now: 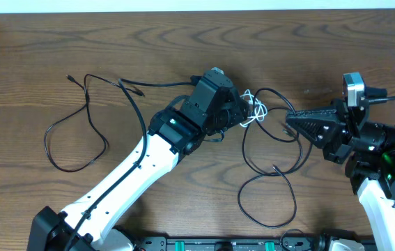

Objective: Untangle cables

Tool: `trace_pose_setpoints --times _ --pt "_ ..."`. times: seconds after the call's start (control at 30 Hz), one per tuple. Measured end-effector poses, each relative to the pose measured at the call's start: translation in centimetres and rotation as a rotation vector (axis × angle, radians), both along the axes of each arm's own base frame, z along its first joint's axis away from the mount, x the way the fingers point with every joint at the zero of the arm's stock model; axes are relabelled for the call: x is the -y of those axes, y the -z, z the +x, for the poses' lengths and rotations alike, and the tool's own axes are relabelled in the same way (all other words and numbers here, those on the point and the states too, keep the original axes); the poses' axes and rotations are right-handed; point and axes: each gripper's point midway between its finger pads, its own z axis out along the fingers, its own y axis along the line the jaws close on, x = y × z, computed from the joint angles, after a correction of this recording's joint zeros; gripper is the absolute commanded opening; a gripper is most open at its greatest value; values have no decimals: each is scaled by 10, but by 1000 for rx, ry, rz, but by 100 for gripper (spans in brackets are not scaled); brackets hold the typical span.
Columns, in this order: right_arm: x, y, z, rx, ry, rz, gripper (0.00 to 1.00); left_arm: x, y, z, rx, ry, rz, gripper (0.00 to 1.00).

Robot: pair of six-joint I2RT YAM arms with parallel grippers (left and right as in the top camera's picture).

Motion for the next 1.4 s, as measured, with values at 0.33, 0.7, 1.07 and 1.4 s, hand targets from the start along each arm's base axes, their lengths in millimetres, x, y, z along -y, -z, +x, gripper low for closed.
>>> trace_pose_setpoints --times 0.33,0.7,1.07,1.4 --pt "1 -2 1 -2 8 15 1 1 0 0 -2 1 -5 10" --pt "-4 -3 -2 -10 -13 20 1 2 -1 0 -3 -2 -13 8" --pt "-4 -1 -3 22 -15 1 1 -14 -1 12 15 -34 12 7" --pt "9 16 19 -36 37 -32 1 -82 -34 28 103 -130 46 7"
